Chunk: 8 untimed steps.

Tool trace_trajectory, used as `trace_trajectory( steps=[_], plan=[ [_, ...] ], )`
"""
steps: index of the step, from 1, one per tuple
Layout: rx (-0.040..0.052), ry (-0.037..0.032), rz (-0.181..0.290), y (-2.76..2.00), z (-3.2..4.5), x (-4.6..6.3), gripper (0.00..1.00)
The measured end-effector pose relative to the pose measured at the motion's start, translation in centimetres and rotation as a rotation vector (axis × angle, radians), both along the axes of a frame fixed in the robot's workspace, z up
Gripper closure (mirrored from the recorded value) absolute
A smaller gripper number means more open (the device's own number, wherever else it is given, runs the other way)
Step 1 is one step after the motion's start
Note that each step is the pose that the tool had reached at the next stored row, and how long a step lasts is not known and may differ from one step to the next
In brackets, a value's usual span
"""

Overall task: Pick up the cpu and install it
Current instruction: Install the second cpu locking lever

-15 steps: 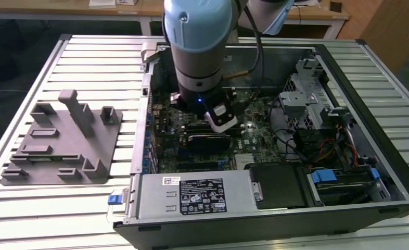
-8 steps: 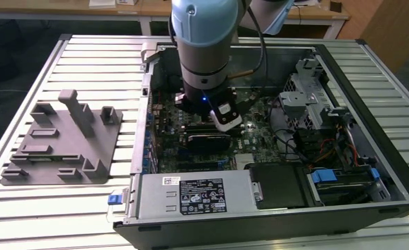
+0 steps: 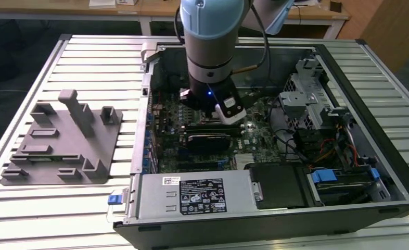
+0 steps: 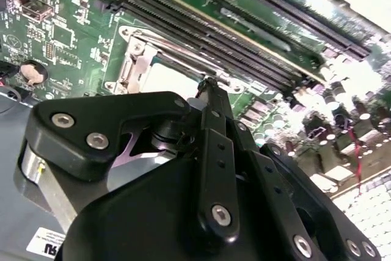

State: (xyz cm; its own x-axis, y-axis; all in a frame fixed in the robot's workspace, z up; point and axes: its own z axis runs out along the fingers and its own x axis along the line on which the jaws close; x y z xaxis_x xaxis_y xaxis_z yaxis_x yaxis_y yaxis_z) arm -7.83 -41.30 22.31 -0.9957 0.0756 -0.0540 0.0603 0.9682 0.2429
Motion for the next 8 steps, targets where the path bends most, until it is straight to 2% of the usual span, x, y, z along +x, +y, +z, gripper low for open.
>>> trace_trajectory(
  steps=[5, 8],
  plan=[
    [-0.0276, 0.0000, 0.000, 1.26, -0.05, 0.4, 0.89],
    [-0.0471, 0.0000, 0.000, 1.94, -0.08, 0.6, 0.89]
  ],
)
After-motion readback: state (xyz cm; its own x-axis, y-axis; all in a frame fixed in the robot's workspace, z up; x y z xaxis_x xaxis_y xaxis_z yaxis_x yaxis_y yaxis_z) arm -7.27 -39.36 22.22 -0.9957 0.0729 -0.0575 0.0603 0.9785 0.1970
